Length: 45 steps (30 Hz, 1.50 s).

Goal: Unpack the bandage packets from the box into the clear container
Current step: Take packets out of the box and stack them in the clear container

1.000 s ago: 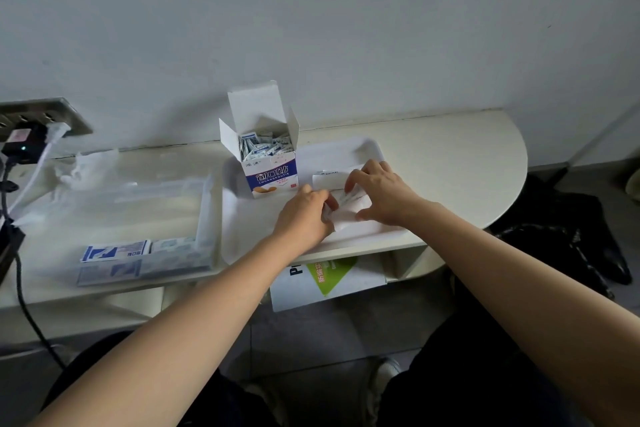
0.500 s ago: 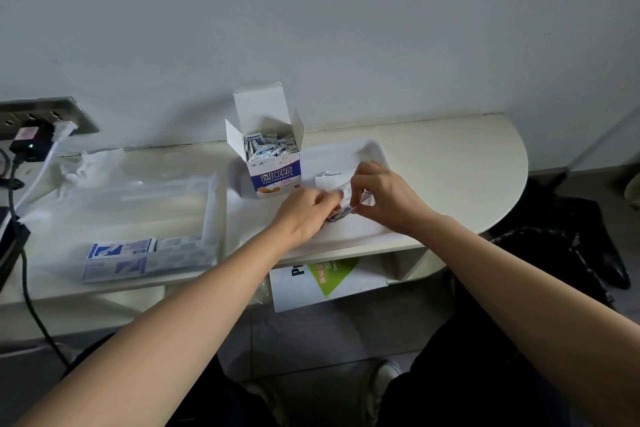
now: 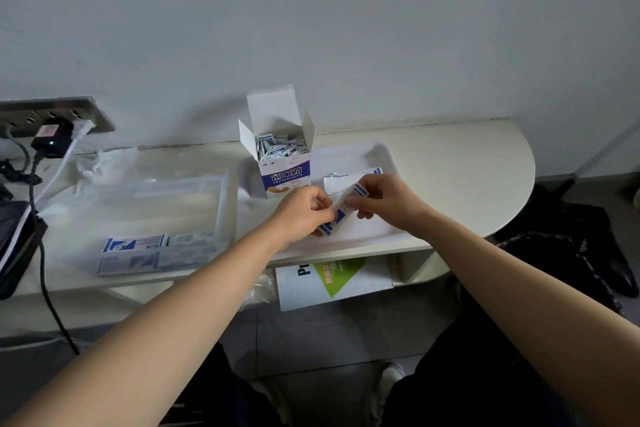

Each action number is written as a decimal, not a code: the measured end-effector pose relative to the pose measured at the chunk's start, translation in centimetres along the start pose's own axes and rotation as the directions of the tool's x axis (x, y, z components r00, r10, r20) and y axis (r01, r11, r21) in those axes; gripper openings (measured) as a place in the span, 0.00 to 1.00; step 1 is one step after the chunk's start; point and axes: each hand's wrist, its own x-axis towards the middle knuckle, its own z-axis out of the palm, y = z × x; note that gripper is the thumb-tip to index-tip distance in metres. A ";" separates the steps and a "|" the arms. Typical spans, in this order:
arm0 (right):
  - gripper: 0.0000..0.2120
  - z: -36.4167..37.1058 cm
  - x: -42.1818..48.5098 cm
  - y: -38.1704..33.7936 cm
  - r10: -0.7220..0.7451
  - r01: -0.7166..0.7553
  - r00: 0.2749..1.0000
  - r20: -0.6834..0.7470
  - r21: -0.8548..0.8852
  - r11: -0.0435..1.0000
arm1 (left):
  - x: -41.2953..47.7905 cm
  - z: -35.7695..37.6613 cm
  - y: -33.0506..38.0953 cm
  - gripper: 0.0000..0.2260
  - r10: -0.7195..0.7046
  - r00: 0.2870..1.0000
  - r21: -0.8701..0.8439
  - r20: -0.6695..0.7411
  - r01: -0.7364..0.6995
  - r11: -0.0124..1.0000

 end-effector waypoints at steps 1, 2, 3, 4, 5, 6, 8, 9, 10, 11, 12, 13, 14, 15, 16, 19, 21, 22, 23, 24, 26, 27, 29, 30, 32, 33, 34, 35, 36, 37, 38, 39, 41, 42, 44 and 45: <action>0.08 0.1 0.0 0.0 0.006 -0.006 1.000 -0.007 0.030 1.000 | -0.1 0.0 0.0 0.06 -0.013 1.000 -0.036 0.015 0.013 0.999; 0.07 0.1 0.1 0.0 0.014 -0.013 1.000 -0.010 0.055 0.998 | -0.1 -0.1 0.0 0.06 -0.016 0.999 -0.055 0.030 0.018 0.998; 0.07 0.2 0.1 0.0 0.023 -0.022 1.000 -0.007 0.070 0.997 | -0.1 -0.2 -0.2 0.06 -0.001 0.999 -0.034 0.032 0.002 0.999; 0.07 0.3 0.1 0.1 0.026 -0.025 1.000 0.000 0.059 0.998 | 0.0 -0.4 -0.4 0.06 0.030 0.999 0.023 0.018 -0.030 0.999; 0.07 0.4 0.2 0.2 0.020 -0.020 1.000 0.002 0.014 1.000 | 0.0 -0.6 -0.5 0.08 0.067 0.998 0.106 -0.003 -0.067 0.992; 0.06 0.6 0.3 0.3 0.005 -0.005 1.000 -0.007 -0.064 0.998 | 0.1 -0.9 -0.7 0.09 0.103 0.994 0.190 -0.027 -0.096 0.977; 0.05 1.0 0.5 0.4 -0.042 0.029 0.997 -0.059 -0.200 0.979 | 0.1 -1.2 -0.8 0.09 0.166 0.983 0.328 -0.073 -0.133 0.935; 0.03 1.2 0.5 0.3 -0.055 0.035 0.995 -0.083 -0.223 0.974 | 0.0 -1.2 -0.9 0.07 0.197 0.976 0.386 -0.095 -0.146 0.911; 0.03 1.3 0.5 0.4 -0.064 0.039 0.993 -0.098 -0.235 0.971 | -0.1 -1.2 -1.0 0.05 0.225 0.968 0.441 -0.112 -0.154 0.884; 0.04 1.5 0.5 0.5 -0.068 0.042 0.993 -0.098 -0.247 0.968 | -0.2 -1.3 -1.1 0.03 0.247 0.961 0.492 -0.121 -0.158 0.856; 0.05 1.8 0.4 0.6 -0.069 0.045 0.994 -0.084 -0.263 0.964 | -0.3 -1.2 -1.4 0.02 0.262 0.957 0.539 -0.127 -0.155 0.828; 0.06 2.1 0.4 0.8 -0.065 0.044 0.996 -0.066 -0.273 0.961 | -0.4 -1.2 -1.7 0.04 0.266 0.955 0.584 -0.132 -0.142 0.799; 0.07 2.4 0.3 1.0 -0.057 0.041 0.997 -0.051 -0.277 0.960 | -0.6 -1.1 -2.1 0.07 0.259 0.956 0.622 -0.137 -0.121 0.774; 0.09 2.6 0.2 1.2 -0.049 0.034 0.998 -0.044 -0.281 0.959 | -0.7 -1.0 -2.4 0.09 0.243 0.960 0.652 -0.141 -0.095 0.752; 0.10 2.8 0.1 1.4 -0.043 0.029 0.998 -0.043 -0.287 0.957 | -0.9 -1.0 -2.6 0.11 0.230 0.962 0.675 -0.144 -0.074 0.734; 0.09 2.8 0.0 1.3 -0.035 0.021 0.998 -0.043 -0.298 0.954 | -1.3 -0.8 -3.1 0.15 0.219 0.966 0.687 -0.140 -0.064 0.724; 0.07 2.8 0.0 0.9 -0.041 0.028 0.998 -0.040 -0.285 0.958 | -1.3 -0.7 -3.0 0.14 0.226 0.963 0.666 -0.147 -0.073 0.742; 0.07 2.8 0.0 0.7 -0.050 0.036 0.998 -0.042 -0.279 0.960 | -1.3 -0.7 -2.9 0.13 0.229 0.962 0.659 -0.147 -0.077 0.748; 0.06 2.8 0.0 0.6 -0.057 0.043 0.997 -0.044 -0.275 0.961 | -1.2 -0.6 -2.9 0.12 0.229 0.963 0.657 -0.142 -0.081 0.749; 0.06 2.9 0.0 0.5 -0.059 0.045 0.997 -0.040 -0.273 0.961 | -1.2 -0.5 -2.9 0.11 0.225 0.965 0.656 -0.134 -0.083 0.750; 0.06 3.1 -0.1 0.6 -0.052 0.043 0.998 -0.026 -0.274 0.961 | -1.2 -0.3 -3.0 0.09 0.214 0.969 0.656 -0.120 -0.084 0.750; 0.06 3.1 -0.1 0.7 -0.051 0.041 0.998 -0.028 -0.271 0.962 | -1.2 -0.3 -3.1 0.08 0.213 0.970 0.658 -0.119 -0.083 0.748; 0.05 3.1 -0.1 0.7 -0.058 0.045 0.998 -0.041 -0.267 0.963 | -1.3 -0.3 -3.3 0.07 0.216 0.968 0.664 -0.127 -0.079 0.744; 0.05 3.1 -0.1 0.7 -0.060 0.046 0.997 -0.042 -0.268 0.962 | -1.4 -0.4 -3.2 0.06 0.218 0.968 0.668 -0.127 -0.079 0.740; 0.04 3.0 0.0 0.5 -0.061 0.050 0.998 -0.034 -0.259 0.965 | -1.6 -0.8 -2.9 0.04 0.221 0.967 0.667 -0.130 -0.079 0.740; 0.04 2.8 0.0 0.3 -0.062 0.053 0.998 -0.032 -0.237 0.970 | -1.7 -1.2 -2.5 0.03 0.225 0.965 0.661 -0.136 -0.081 0.746; 0.04 2.7 0.1 -0.2 -0.066 0.059 0.997 -0.030 -0.207 0.977 | -1.9 -1.8 -2.1 0.03 0.235 0.962 0.654 -0.141 -0.088 0.752; 0.04 2.6 0.1 -0.7 -0.073 0.067 0.997 -0.031 -0.172 0.983 | -2.1 -2.3 -1.6 0.02 0.241 0.960 0.647 -0.141 -0.095 0.757; 0.04 2.6 0.3 -1.5 -0.091 0.086 0.995 -0.031 -0.137 0.987 | -2.4 -3.2 -0.9 0.02 0.242 0.960 0.640 -0.140 -0.099 0.762; 0.03 2.4 0.4 -2.1 -0.111 0.107 0.993 -0.036 -0.106 0.989 | -2.6 -3.9 -0.2 0.02 0.237 0.962 0.632 -0.137 -0.100 0.768; 0.03 2.5 0.6 -3.1 -0.137 0.134 0.990 -0.036 -0.083 0.987 | -3.0 -5.0 0.4 0.02 0.234 0.961 0.632 -0.145 -0.092 0.769; 0.04 2.7 0.8 -3.9 -0.159 0.157 0.986 -0.043 -0.064 0.986 | -3.4 -6.0 1.0 0.03 0.233 0.960 0.635 -0.154 -0.085 0.768; 0.04 3.5 1.3 -5.7 -0.185 0.184 0.981 -0.064 -0.012 0.983 | -4.3 -8.3 1.7 0.03 0.207 0.962 0.612 -0.179 -0.055 0.789; 0.04 4.1 1.5 -6.5 -0.188 0.190 0.979 -0.075 0.014 0.982 | -5.0 -9.4 1.9 0.03 0.171 0.968 0.575 -0.183 -0.035 0.817; 0.05 5.6 2.0 -8.1 -0.190 0.193 0.979 -0.070 0.050 0.980 | -6.4 -11.6 1.8 0.03 0.105 0.979 0.510 -0.176 0.000 0.860; 0.05 6.3 2.2 -8.7 -0.192 0.195 0.980 -0.056 0.057 0.979 | -7.1 -12.5 1.6 0.04 0.080 0.981 0.487 -0.176 0.016 0.873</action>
